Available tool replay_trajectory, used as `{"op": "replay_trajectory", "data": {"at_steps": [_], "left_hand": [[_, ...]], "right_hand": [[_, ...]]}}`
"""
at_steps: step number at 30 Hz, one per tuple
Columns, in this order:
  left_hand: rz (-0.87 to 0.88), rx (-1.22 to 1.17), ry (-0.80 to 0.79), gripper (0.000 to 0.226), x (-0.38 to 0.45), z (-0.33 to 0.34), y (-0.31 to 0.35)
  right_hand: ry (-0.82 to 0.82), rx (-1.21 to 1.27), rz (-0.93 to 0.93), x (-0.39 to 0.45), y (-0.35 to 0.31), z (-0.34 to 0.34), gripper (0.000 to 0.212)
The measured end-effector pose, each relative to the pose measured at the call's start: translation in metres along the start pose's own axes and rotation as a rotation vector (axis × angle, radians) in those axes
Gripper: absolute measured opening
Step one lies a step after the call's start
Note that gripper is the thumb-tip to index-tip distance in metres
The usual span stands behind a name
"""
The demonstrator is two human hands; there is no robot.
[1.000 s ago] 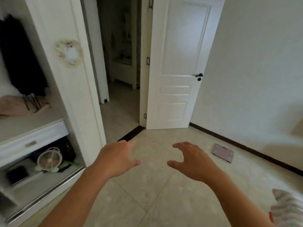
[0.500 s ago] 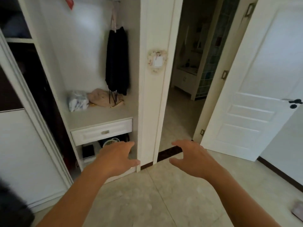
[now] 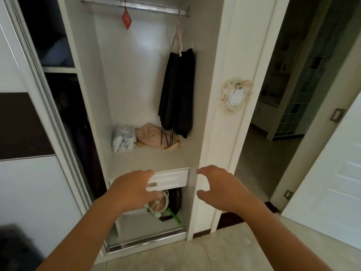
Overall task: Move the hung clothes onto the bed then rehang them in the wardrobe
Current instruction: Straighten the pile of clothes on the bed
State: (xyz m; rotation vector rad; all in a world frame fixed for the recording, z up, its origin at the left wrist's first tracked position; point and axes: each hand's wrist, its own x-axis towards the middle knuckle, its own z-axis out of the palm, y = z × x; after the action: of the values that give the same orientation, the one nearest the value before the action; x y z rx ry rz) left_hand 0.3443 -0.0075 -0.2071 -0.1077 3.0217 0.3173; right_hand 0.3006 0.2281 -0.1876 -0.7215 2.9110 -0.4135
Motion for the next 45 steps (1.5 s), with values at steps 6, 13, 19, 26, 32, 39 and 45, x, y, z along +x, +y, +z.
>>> {"op": "replay_trajectory", "data": {"at_steps": [6, 13, 19, 26, 32, 39, 45], "left_hand": [[0.009, -0.009, 0.046, 0.067, 0.080, -0.035, -0.046], [0.116, -0.070, 0.120, 0.056, 0.185, -0.097, -0.100], [0.203, -0.110, 0.164, 0.045, 0.265, -0.159, -0.118], [0.260, -0.069, 0.217, 0.072, 0.357, -0.210, -0.121], [0.262, -0.110, 0.260, 0.069, 0.426, -0.236, -0.108], [0.241, -0.137, 0.375, 0.064, 0.503, -0.278, -0.095], [0.206, -0.154, 0.446, 0.069, 0.566, -0.321, -0.099]], "right_hand": [[0.038, -0.045, -0.033, 0.105, -0.014, -0.012, 0.062], [0.165, -0.036, 0.023, 0.217, -0.045, -0.044, 0.044], [0.279, 0.004, 0.056, 0.301, -0.062, -0.086, 0.052], [0.367, -0.007, 0.046, 0.389, -0.052, -0.135, 0.049], [0.436, -0.012, -0.003, 0.457, -0.034, -0.170, 0.047], [0.702, -0.123, -0.086, 0.529, -0.041, -0.229, 0.031], [0.870, -0.409, -0.043, 0.588, -0.055, -0.264, 0.027]]}}
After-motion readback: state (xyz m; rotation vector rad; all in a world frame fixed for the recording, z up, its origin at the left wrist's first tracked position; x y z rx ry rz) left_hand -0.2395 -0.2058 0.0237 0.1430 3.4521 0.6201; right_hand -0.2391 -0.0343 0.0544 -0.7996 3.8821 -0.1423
